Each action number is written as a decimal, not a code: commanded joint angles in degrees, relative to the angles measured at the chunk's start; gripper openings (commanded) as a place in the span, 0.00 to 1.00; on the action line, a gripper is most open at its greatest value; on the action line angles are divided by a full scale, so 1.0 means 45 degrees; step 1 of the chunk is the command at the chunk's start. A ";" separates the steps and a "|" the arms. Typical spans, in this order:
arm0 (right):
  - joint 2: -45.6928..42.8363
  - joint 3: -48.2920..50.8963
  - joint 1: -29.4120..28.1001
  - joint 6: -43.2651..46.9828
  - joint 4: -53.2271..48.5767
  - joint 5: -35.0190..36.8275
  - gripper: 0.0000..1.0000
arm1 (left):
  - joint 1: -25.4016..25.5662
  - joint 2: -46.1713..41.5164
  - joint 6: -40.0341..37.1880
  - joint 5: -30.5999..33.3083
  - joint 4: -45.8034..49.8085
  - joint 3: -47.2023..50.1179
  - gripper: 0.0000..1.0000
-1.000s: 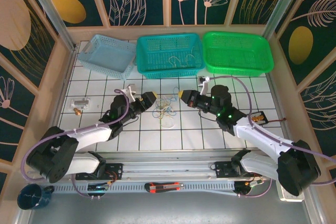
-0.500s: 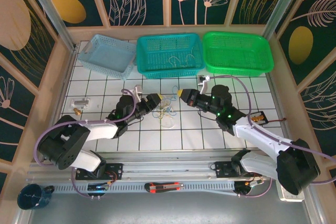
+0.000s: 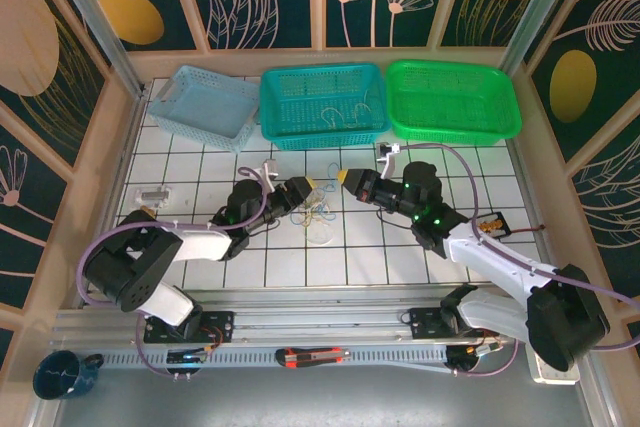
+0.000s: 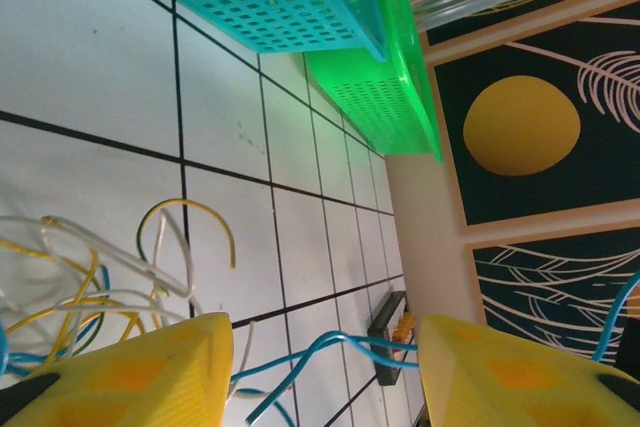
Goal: Untangle the cables
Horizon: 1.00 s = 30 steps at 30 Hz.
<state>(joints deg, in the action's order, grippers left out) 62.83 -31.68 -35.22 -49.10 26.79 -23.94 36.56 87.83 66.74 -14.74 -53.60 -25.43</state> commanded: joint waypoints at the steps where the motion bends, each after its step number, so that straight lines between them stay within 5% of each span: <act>1: -0.0016 0.0243 0.0054 -0.0189 0.0512 -0.0118 0.00 | 0.0081 0.0242 0.0094 -0.0062 -0.0676 -0.0306 0.51; 7: -0.0056 0.0283 0.0054 -0.0209 0.0581 -0.0128 0.00 | 0.0155 0.0442 0.0108 -0.0082 -0.0819 -0.0262 0.50; 14: -0.0022 0.0351 0.0064 -0.0194 0.0590 -0.0060 0.00 | 0.0205 0.0504 0.0118 -0.0103 -0.1057 -0.0228 0.35; 20: 0.0103 0.0496 0.0054 -0.0144 0.0621 0.0061 0.00 | 0.0203 0.0281 -0.0039 -0.0142 -0.1115 -0.0247 0.00; 30: 0.0631 0.0887 0.0286 0.0339 0.0314 0.0669 0.00 | 0.0201 -0.2194 -0.1218 0.0216 0.1109 -0.0839 0.00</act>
<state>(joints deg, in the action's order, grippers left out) 64.84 -28.40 -34.54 -49.52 27.20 -22.79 37.10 81.62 64.47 -14.52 -51.79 -26.79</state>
